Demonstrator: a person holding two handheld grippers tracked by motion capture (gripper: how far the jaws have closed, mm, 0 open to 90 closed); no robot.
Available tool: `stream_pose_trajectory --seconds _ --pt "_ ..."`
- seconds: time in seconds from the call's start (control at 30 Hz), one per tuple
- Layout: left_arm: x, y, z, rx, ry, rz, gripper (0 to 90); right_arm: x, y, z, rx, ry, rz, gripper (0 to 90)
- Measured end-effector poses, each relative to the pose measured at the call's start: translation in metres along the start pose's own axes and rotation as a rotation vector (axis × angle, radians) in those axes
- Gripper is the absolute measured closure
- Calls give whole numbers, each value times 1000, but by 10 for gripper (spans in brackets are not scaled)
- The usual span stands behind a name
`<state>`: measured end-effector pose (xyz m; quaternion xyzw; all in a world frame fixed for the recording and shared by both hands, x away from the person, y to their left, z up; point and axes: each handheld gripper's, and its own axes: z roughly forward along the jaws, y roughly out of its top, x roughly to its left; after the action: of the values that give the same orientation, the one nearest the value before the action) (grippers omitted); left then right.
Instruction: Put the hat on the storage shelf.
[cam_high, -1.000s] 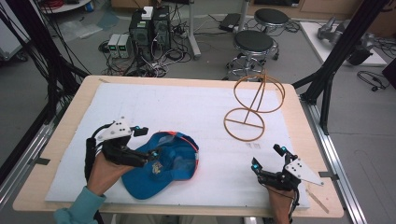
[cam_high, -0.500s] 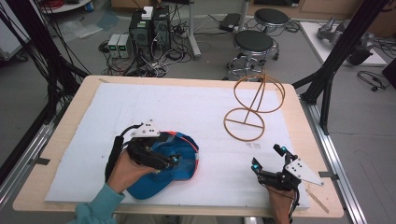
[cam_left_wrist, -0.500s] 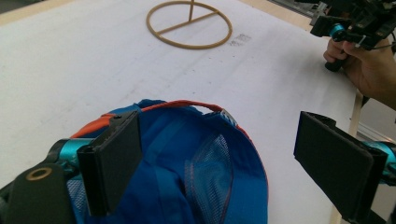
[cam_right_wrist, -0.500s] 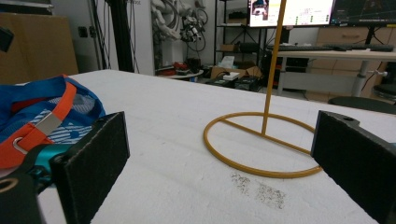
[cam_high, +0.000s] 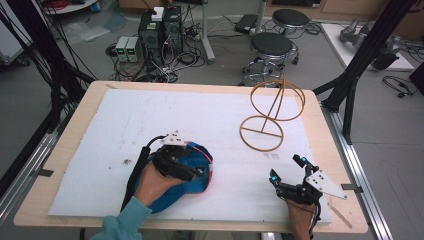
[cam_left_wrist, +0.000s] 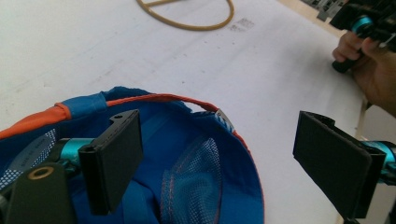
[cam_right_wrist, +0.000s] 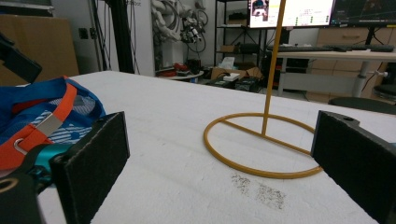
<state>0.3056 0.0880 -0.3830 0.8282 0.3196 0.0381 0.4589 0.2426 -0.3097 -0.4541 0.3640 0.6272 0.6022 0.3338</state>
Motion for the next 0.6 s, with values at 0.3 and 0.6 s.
stream_pose_trajectory --seconds 0.3,0.6 --pt "3 -4 19 4 -25 -61 206 0 0 0 2 -1 3 34" --pt "1 -5 33 24 2 -58 271 0 0 0 -1 -1 1 34"
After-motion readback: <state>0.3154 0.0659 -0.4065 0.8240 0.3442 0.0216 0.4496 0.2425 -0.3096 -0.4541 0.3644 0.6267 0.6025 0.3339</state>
